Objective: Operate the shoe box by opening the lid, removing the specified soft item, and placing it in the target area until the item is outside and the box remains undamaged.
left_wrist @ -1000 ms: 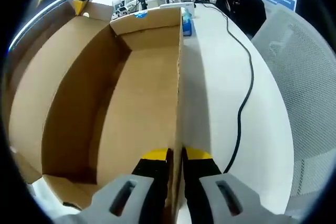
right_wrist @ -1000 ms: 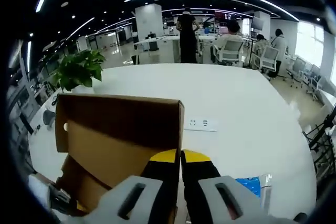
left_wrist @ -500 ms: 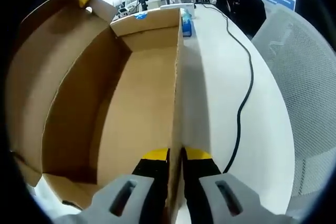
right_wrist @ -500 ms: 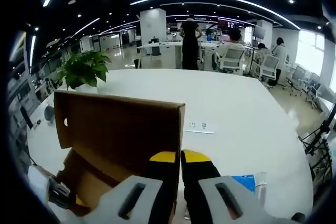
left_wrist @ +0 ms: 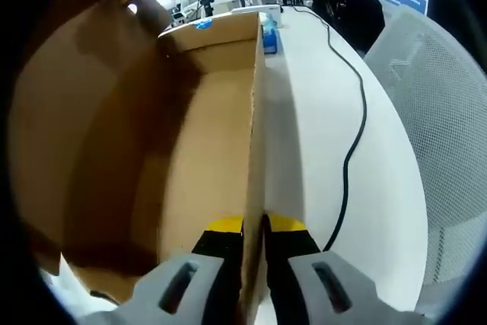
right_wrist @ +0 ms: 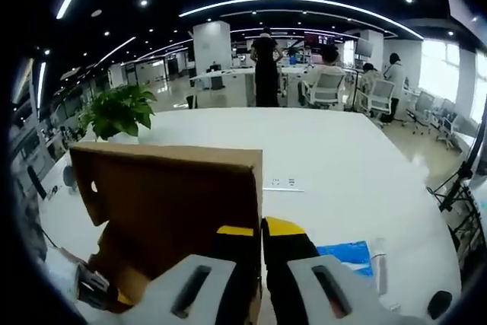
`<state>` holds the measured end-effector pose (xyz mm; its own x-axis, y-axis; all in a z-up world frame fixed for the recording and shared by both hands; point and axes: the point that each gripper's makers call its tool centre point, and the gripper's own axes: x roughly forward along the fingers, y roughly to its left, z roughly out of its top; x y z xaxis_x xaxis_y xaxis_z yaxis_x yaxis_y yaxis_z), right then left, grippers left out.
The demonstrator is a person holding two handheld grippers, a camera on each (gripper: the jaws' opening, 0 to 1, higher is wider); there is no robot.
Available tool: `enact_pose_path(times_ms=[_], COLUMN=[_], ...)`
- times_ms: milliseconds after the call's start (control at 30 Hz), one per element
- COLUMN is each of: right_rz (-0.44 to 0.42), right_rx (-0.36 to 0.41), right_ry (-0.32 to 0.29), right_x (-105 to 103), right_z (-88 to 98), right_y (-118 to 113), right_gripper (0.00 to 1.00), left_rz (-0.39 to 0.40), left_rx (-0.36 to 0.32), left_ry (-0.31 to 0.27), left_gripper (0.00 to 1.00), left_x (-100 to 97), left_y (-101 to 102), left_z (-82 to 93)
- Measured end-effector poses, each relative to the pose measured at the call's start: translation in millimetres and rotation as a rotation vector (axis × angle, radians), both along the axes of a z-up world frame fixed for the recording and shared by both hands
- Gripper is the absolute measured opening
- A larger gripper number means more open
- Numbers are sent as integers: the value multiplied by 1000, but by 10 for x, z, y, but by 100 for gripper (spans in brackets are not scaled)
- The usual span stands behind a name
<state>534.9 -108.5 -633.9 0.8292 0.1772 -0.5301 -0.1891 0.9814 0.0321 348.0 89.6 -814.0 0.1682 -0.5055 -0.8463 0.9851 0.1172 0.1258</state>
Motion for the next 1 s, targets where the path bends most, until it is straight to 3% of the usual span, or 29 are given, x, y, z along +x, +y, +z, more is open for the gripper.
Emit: enact_pose_path(times_ms=[300, 567, 1000], right_rz=[-5, -27, -33], right_rx=[-28, -44, -69], right_ry=[-25, -43, -66], right_x=[-234, -561, -734], right_z=[15, -39, -70], right_y=[11, -7, -26], right_gripper=[0, 0, 0], left_rz=[-7, -16, -31], left_rx=[-2, -3, -5], left_ry=[2, -6, -17], left_gripper=[7, 7, 7], left_x=[-1, -7, -19], left_y=[0, 4, 5], left_z=[-6, -4, 2])
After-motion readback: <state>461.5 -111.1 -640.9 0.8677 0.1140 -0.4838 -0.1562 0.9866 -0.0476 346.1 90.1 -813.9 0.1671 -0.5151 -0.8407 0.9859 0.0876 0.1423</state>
